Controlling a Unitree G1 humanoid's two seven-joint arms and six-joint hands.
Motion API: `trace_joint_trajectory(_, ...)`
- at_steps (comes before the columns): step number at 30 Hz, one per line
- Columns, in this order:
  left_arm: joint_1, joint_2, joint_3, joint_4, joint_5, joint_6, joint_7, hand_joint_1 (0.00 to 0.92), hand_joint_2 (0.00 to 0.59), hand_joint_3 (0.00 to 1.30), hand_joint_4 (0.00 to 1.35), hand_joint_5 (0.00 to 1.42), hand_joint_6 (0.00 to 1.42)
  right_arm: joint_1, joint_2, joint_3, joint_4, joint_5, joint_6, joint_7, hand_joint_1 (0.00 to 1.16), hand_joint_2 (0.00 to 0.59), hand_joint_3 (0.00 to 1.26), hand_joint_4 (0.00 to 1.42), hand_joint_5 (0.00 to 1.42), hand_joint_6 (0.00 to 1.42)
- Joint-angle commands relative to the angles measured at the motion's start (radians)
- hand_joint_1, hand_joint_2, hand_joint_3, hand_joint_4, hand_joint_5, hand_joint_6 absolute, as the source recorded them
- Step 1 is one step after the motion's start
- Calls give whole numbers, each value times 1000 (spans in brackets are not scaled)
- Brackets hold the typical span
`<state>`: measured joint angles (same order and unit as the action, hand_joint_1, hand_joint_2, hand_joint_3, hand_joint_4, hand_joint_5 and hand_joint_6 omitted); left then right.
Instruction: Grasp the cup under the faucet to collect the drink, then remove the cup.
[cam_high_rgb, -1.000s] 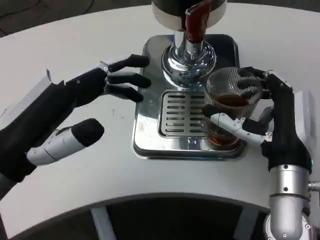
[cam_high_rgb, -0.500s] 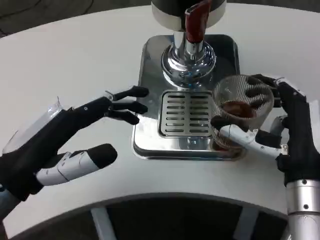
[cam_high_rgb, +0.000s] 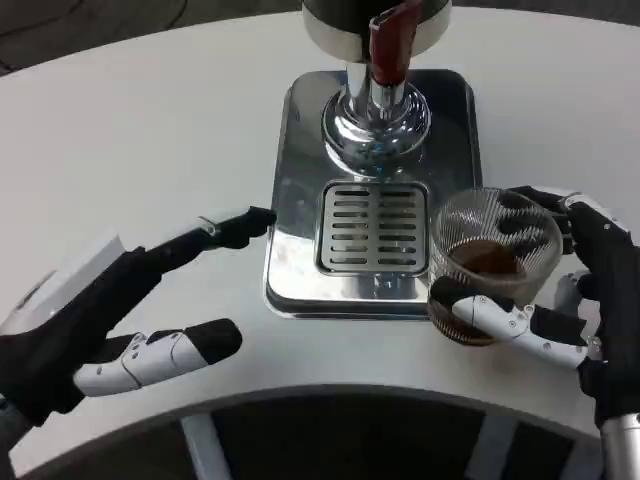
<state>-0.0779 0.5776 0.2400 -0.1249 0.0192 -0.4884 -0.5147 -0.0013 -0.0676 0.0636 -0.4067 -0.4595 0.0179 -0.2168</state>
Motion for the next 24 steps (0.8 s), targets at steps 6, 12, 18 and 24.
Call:
trace_joint_trajectory(6, 63, 43, 29, -58, 69, 32, 35, 0, 86, 170, 114, 132, 121, 57, 5, 30, -96, 28, -54, 40, 1002, 108, 906, 1071, 1272, 1424)
trace_joint_trajectory(12, 109, 62, 40, -133, 119, 59, 38, 0, 87, 114, 29, 57, 72, 95, -23, 48, -131, 42, -90, 76, 1024, 101, 921, 1078, 1272, 1418)
trace_joint_trajectory(18, 156, 82, 55, -195, 157, 75, 35, 0, 88, 74, 0, 3, 49, 93, -41, 57, -160, 63, -97, 126, 1035, 97, 932, 1085, 1272, 1414)
trace_joint_trajectory(24, 211, 99, 72, -270, 191, 100, 28, 0, 84, 44, 0, 0, 17, 74, -58, 73, -175, 78, -102, 175, 1041, 94, 940, 1093, 1272, 1414)
